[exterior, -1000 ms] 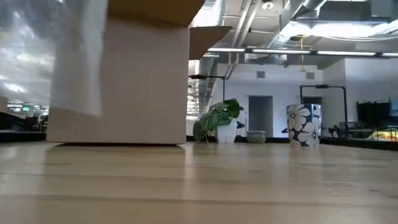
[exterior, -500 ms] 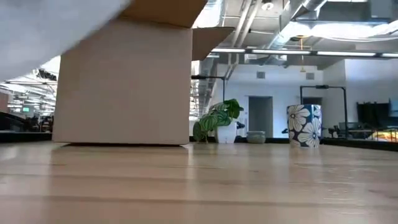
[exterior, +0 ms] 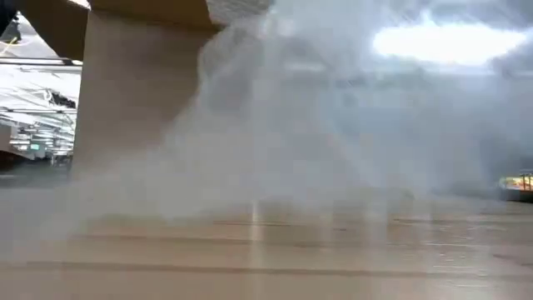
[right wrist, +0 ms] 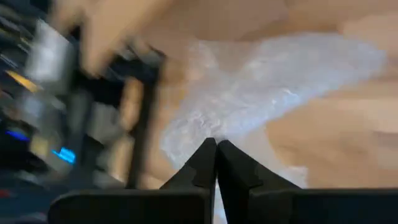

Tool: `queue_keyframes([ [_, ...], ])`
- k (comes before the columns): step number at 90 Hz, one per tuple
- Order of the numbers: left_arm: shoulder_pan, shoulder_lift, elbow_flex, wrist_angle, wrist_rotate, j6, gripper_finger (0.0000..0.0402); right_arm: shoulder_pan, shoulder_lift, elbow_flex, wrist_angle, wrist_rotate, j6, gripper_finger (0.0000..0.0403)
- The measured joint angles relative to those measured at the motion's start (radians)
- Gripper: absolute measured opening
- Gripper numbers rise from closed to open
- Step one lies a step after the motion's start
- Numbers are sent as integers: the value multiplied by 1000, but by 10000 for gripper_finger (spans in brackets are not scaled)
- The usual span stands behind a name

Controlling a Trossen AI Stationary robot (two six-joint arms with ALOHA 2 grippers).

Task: Wrap mug
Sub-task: Wrap the blue mug with the bubble wrap

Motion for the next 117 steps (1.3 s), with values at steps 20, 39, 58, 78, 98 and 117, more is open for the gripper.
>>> queue_keyframes([
  [20, 81, 104, -2, -32, 81, -127, 195, -59, -11, -64, -74, -209, -92, 0],
  [39, 163, 141, -56, 4, 127, -276, 195, -133, -75, -242, 16, -437, -343, 0],
  [58, 240, 171, -105, 27, 142, -245, 195, -224, -332, -578, 224, -545, -569, 0],
  [78, 353, 219, -144, 82, 209, -149, 195, -272, -585, -944, 511, -563, -593, 0],
  [98, 516, 219, -139, 90, 225, -47, 180, -286, -672, -1222, 778, -602, -570, 0],
  [117, 680, 213, -245, 334, 402, 169, 143, -312, -678, -1310, 905, -618, -602, 0],
])
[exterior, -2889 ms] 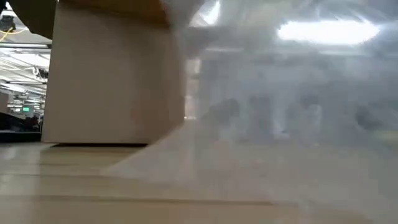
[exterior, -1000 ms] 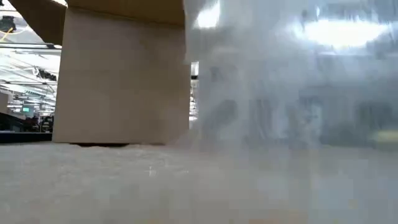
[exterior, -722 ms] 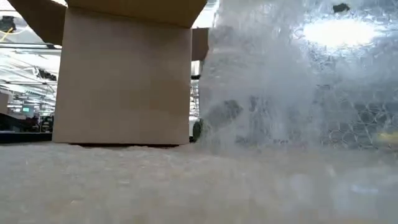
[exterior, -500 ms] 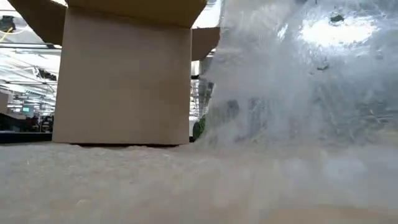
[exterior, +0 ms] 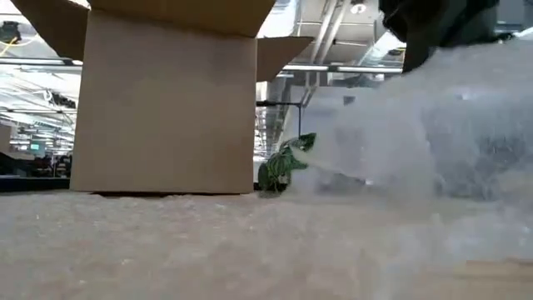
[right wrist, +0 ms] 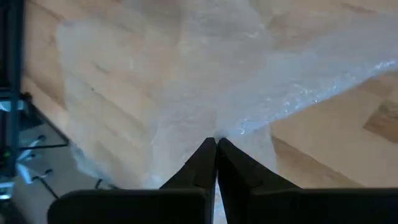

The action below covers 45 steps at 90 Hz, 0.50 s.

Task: Wrap mug
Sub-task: Wrap the blue mug with the bubble wrap

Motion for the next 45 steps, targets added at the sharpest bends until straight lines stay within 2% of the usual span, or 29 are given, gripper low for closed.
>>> queue_keyframes([
  [11, 77, 0, -178, 334, 128, 47, 117, -18, 0, -3, 18, -1, -27, 0],
  [17, 109, 16, -262, 443, 181, 20, 105, -32, 0, -3, 21, -3, -41, 0],
  [25, 121, 26, -349, 485, 205, -27, 91, -50, -11, -3, 20, -4, -65, 0],
  [45, 120, 102, -466, 556, 282, -147, 72, -67, -1, -4, 23, -9, -101, 0],
])
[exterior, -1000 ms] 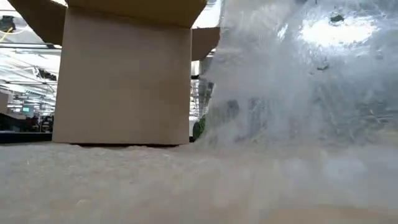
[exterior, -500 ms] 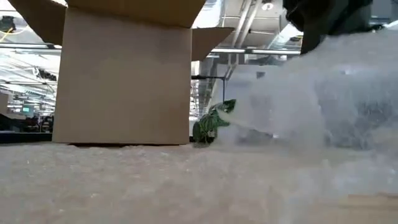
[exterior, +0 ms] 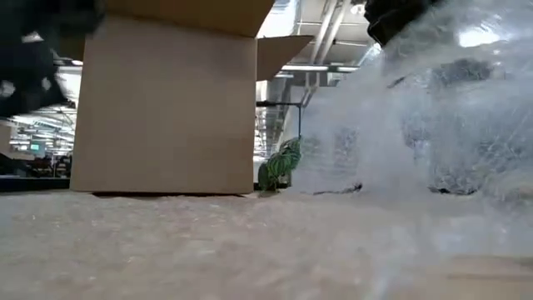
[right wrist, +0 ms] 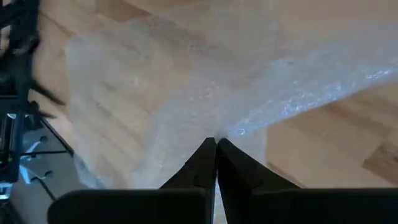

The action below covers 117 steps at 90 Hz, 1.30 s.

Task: Wrap mug
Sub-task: Wrap the blue mug with the bubble wrap

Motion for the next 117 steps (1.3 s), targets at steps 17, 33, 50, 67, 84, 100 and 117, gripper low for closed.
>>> queue_keyframes([
  [17, -8, 99, -16, -28, 73, -65, 66, 3, 13, -53, 92, 1, 29, 0],
  [33, -5, 105, -6, -206, 133, -125, 65, -4, 10, -84, 31, 11, 90, 0],
  [50, -5, 37, -9, -456, 125, -173, 65, -16, 8, -80, -89, -18, 88, 0],
  [67, -4, -43, -15, -605, 124, -131, 65, -38, 8, 3, -364, -128, -61, 38],
  [84, -4, -85, -18, -703, 130, -115, 65, -48, 8, 179, -813, -131, -107, 96],
  [100, -4, -87, -17, -682, 130, -81, 66, 2, 7, 286, -681, -129, -137, 122],
  [117, -4, -87, -15, -655, 130, -59, 66, 71, 63, 245, 69, -183, -230, 123],
])
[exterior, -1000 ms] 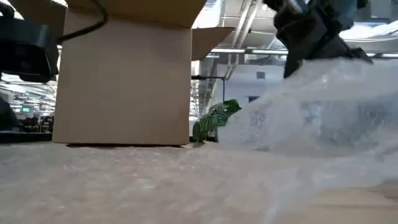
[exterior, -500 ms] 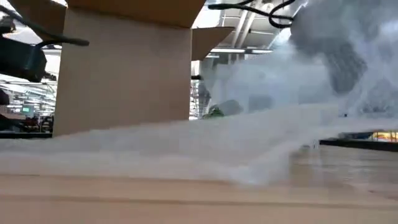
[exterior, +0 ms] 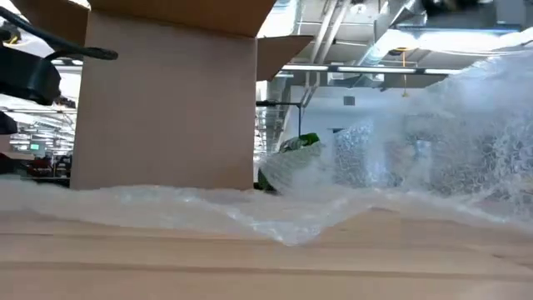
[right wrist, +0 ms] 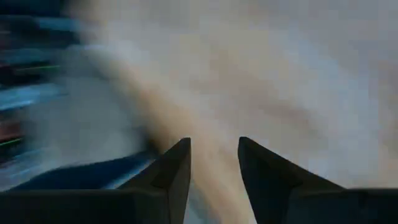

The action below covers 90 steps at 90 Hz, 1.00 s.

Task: Wrap mug
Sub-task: Wrap the blue mug with the bubble wrap

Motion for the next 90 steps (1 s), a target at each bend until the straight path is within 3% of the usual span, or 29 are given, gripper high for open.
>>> queue_keyframes([
  [5, 0, 0, 0, 10, 0, 1, 66, -2, 53, -9, 110, -1, -24, 121],
  [13, 0, 0, 1, 20, 0, 13, 66, -35, 165, -12, 140, 11, -44, 119],
  [32, -9, -1, 1, 29, 54, 20, 66, -132, 318, -14, -127, 44, 49, 118],
  [58, -78, -1, 2, -10, 95, 10, 66, -119, 237, -12, -828, 61, 140, 118],
  [79, -80, -1, 3, -68, 74, 62, 66, 21, 160, -12, -905, 7, 296, 118],
  [90, -80, -2, 11, -73, 65, 103, 66, 42, 70, -9, -923, 2, 357, 118],
])
